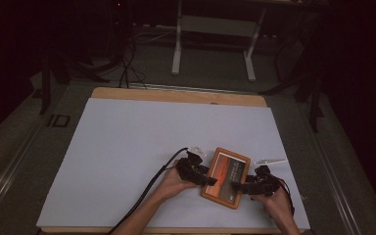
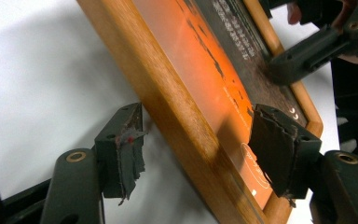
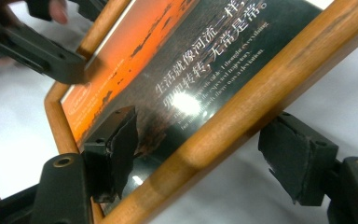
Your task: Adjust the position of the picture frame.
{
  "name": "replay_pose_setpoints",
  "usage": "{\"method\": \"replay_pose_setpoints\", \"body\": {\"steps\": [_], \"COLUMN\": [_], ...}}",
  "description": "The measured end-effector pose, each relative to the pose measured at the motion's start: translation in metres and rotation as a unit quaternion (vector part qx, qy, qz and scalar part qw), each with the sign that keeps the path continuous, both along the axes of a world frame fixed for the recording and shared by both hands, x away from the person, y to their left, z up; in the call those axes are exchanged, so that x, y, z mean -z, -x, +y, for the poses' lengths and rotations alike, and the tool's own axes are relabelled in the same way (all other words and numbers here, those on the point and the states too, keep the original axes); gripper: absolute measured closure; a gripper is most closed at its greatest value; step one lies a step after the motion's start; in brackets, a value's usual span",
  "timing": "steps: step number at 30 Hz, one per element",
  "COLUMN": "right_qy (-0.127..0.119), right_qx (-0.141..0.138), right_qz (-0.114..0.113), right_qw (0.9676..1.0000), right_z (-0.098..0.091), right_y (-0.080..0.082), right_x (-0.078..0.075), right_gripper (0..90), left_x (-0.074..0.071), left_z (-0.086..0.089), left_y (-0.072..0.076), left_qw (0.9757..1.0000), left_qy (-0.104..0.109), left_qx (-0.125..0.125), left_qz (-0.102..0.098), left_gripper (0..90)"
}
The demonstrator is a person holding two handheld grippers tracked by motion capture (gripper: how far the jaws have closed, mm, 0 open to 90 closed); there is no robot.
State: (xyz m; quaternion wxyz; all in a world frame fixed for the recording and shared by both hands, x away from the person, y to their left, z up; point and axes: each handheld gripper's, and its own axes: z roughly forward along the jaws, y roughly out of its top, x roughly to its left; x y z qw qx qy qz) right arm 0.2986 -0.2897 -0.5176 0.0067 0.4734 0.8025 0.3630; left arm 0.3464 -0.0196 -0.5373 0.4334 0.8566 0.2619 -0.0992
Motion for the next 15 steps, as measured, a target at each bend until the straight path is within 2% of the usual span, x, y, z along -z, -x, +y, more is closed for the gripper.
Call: {"method": "replay_pose_setpoints", "body": {"steps": [1, 2, 4, 6, 7, 9, 12, 15], "right_qy": [-0.005, -0.014, -0.018, -0.022, -0.04, -0.049, -0.058, -0.075], "right_qx": [0.005, 0.012, 0.013, 0.016, 0.018, 0.02, 0.025, 0.026], "right_qz": [0.0, 0.003, 0.003, 0.003, -0.008, -0.016, -0.031, -0.048], "right_qw": [1.0, 0.9998, 0.9997, 0.9996, 0.999, 0.9985, 0.9975, 0.9957], "right_z": [-0.001, -0.002, -0.003, -0.004, -0.007, -0.007, -0.005, -0.005], "right_y": [0.0, -0.001, -0.001, -0.001, 0.0, 0.001, 0.003, 0.005], "right_x": [0.0, 0.001, 0.001, 0.001, -0.003, -0.007, -0.016, -0.027], "right_gripper": [30.1, 31.9, 33.1, 34.7, 41.2, 45.1, 50.7, 57.9], "left_x": [0.002, 0.002, 0.002, 0.001, -0.003, -0.008, -0.016, -0.025], "left_z": [-0.002, -0.005, -0.005, -0.003, 0.006, 0.011, 0.019, 0.029], "left_y": [-0.002, -0.004, -0.004, -0.005, -0.007, -0.005, 0.0, 0.004], "left_qw": [0.9999, 0.9998, 0.9998, 0.9996, 0.9988, 0.9987, 0.9989, 0.9978], "left_qy": [-0.001, 0.001, 0.003, 0.008, 0.031, 0.035, 0.039, 0.059], "left_qx": [0.007, 0.005, -0.001, -0.006, -0.017, -0.018, -0.02, -0.028], "left_qz": [0.009, 0.02, 0.021, 0.026, 0.035, 0.031, 0.016, 0.004], "left_gripper": [36.7, 35.1, 35.2, 39.2, 45.5, 49.8, 54.6, 62.2]}}
